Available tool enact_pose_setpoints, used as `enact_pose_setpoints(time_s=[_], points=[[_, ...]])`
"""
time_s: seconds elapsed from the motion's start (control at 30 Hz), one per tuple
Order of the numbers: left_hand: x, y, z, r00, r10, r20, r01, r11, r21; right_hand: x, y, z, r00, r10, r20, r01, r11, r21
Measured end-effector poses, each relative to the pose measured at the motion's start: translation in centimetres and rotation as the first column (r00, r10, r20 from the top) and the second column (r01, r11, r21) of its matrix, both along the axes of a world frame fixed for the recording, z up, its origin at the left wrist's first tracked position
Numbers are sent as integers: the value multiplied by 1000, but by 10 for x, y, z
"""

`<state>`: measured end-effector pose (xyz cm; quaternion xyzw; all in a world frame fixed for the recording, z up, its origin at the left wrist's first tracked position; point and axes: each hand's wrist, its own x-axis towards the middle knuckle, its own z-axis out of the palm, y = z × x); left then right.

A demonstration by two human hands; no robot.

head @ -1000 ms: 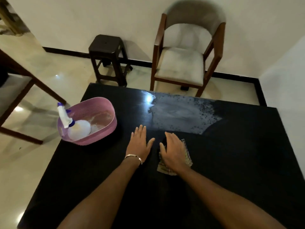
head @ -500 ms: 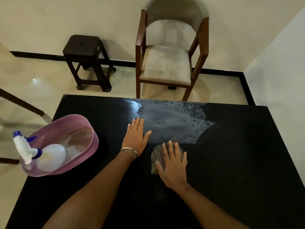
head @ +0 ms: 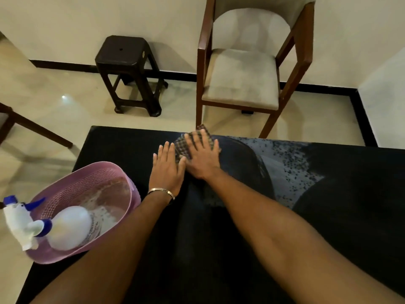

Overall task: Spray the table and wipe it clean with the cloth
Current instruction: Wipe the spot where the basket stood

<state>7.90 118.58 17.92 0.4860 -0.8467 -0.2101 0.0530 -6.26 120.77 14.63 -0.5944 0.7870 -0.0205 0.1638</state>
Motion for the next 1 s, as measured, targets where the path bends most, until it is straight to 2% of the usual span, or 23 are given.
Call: enact_pose_setpoints(time_s=[0.1,0.17,0.27,0.37,0.47,0.57,0.63,0.7,0.77,0.83,0.93,1.0], points=[[-5,-1,1,1000,-19,-11,19,1000,-13,14,-9,-3,988,152,-14,-151,988,29],[-11,-1,0,999,-41,2,41,999,-28,0,-1,-4,990,139,-9,-139,990,-9],[-29,4,-3,995,-97,22,98,994,-41,-56,31,-2,998,-66,20,67,996,-56],[-59,13,-8,988,-151,2,151,987,-54,-135,88,-2,952,-306,-21,305,952,-29],[-88,23,-12,978,-209,-9,209,977,-53,-213,161,-3,840,-536,-83,538,843,9],[-103,30,-14,967,-255,-1,254,966,-54,-264,231,-2,668,-735,-116,742,669,36],[-101,29,-16,962,-273,21,274,960,-61,-273,251,-2,569,-815,-108,822,567,56],[-92,24,-16,961,-275,37,277,959,-63,-256,238,-1,535,-839,-103,845,532,57],[-80,18,-15,964,-263,37,265,963,-59,-213,202,1,601,-792,-107,797,603,16],[-69,11,-14,971,-235,40,237,970,-47,-147,158,4,753,-646,-122,648,761,-35],[-55,6,-9,978,-198,69,200,979,-28,-14,108,7,948,-314,-61,313,950,-25],[-49,6,-4,977,-188,98,194,980,-49,72,99,6,1000,-17,5,17,999,-33]])
